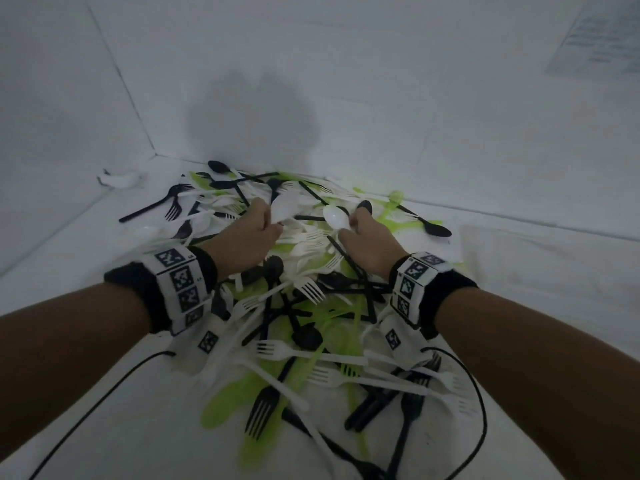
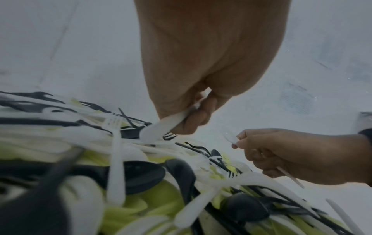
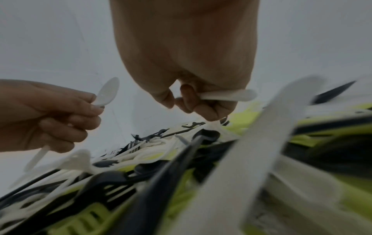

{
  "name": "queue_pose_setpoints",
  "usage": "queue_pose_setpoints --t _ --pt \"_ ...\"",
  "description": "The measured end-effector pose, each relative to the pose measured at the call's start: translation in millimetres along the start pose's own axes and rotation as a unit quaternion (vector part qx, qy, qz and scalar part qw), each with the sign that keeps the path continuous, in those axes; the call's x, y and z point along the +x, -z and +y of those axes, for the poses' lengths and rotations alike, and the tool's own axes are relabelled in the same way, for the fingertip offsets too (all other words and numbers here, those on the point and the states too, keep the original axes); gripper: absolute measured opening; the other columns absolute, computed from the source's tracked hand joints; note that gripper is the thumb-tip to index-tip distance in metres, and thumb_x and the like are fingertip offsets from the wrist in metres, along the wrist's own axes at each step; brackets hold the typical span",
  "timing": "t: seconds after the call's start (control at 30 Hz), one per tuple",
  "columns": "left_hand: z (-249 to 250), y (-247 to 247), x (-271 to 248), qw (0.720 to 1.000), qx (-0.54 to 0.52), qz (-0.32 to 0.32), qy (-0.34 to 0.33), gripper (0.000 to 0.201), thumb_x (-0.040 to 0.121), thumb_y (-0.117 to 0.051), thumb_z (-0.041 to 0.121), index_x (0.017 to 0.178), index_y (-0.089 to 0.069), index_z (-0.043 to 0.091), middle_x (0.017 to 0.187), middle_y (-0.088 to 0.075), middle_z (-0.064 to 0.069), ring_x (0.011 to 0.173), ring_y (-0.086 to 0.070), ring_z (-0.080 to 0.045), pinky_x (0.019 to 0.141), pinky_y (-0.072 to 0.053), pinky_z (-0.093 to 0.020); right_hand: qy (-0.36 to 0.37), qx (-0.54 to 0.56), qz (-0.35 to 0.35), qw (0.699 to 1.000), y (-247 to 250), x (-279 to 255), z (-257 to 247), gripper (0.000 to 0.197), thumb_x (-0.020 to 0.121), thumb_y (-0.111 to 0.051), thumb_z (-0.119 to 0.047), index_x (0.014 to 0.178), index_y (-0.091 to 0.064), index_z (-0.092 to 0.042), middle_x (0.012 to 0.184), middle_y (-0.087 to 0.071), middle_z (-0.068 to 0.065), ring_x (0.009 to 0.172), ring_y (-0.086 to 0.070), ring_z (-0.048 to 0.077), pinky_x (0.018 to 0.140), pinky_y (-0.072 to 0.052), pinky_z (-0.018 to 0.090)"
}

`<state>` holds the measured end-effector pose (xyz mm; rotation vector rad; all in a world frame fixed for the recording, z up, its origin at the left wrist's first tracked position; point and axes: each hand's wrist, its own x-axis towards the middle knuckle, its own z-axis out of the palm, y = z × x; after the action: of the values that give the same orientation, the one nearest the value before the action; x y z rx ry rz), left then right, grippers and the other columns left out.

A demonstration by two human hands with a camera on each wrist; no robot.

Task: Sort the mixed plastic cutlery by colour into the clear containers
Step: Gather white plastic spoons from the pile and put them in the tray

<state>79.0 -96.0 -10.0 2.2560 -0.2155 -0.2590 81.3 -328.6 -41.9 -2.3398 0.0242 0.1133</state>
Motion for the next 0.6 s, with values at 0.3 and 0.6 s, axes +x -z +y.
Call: queue_pose_setpoints --t 0.3,0.6 --pt "-38.9 38.3 -60.3 0.992 0.05 0.046 0.109 0.026 0.107 -0.045 0.037 0.107 -0.052 0.012 0.095 -0.06 -0.005 0.081 -0.053 -0.018 0.068 -0.039 -0.032 0.175 -0.136 -0.108 0.969 -57.1 -1.6 -57.3 0.014 0.103 -0.049 -0.026 0.099 -0.056 -0.014 0.1 -0.059 0.005 0.09 -0.053 0.024 0.074 -0.036 0.031" --pt "-81.8 68.5 -135.5 0.982 0.104 0.093 0.128 0.01 0.101 -0.058 0.029 0.095 -0.062 0.022 0.093 -0.063 0.0 0.083 -0.055 -0.015 0.068 -0.04 -0.025 0.23 -0.202 -0.171 0.936 -104.6 -5.7 -107.4 0.017 0.104 -0.048 -0.028 0.1 -0.05 -0.012 0.105 -0.058 0.008 0.095 -0.055 0.028 0.076 -0.041 0.034"
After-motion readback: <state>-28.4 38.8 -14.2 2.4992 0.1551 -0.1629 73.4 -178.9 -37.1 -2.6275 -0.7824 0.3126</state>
